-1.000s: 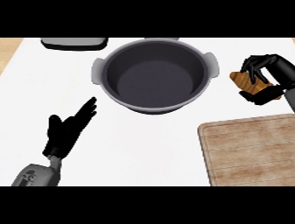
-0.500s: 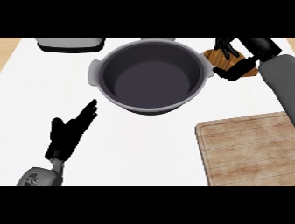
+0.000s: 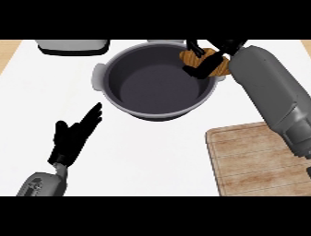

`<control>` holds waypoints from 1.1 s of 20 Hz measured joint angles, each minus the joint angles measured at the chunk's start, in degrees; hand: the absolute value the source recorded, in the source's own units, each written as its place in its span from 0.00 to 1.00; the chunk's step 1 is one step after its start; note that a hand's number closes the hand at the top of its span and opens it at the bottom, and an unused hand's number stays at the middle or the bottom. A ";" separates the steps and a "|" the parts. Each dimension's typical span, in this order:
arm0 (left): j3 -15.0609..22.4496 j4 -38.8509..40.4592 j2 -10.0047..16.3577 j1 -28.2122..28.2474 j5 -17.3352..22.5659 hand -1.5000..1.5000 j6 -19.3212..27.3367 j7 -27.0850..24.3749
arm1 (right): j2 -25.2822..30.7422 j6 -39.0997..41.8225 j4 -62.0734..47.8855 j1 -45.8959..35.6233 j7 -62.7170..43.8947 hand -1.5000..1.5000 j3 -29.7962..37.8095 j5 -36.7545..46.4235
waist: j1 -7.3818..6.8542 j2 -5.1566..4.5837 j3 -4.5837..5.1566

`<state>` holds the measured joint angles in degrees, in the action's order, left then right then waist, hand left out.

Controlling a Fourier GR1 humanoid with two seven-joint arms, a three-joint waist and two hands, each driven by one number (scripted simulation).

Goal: Pick the croissant from the cutting board and place it in the pot

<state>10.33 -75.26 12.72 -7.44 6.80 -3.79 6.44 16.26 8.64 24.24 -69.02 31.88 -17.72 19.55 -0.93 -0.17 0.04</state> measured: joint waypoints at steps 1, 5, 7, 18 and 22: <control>0.07 -1.07 0.10 0.52 -0.06 0.50 -0.02 0.37 | -0.58 0.06 -0.25 -0.76 -0.76 1.00 -0.29 0.73 | -0.14 0.00 0.00; 0.23 -1.76 -0.20 1.16 -0.32 0.50 -0.07 0.69 | -4.16 -4.96 -1.17 -2.21 -4.45 1.00 -4.02 6.32 | -0.52 -0.11 0.00; 0.22 -1.72 -0.23 1.03 -0.30 0.50 -0.35 0.73 | -5.70 -7.99 -1.70 -3.27 -7.16 1.00 -6.61 9.92 | -0.61 -0.12 0.01; 0.82 -2.48 -1.18 0.46 -1.30 0.50 -0.34 1.14 | -14.76 -3.98 -12.09 -5.08 -24.16 0.00 -15.30 20.51 | -1.88 -0.52 0.04; 0.89 -2.54 -1.42 0.06 -1.58 0.50 -0.72 1.21 | -15.68 -1.03 -12.04 -3.89 -26.28 0.00 -15.47 19.91 | -2.47 -0.74 0.01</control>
<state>11.21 -77.80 11.31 -7.38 5.22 -4.51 7.64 0.57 7.60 12.21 -72.91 5.60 -33.19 39.46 -3.39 -0.92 0.05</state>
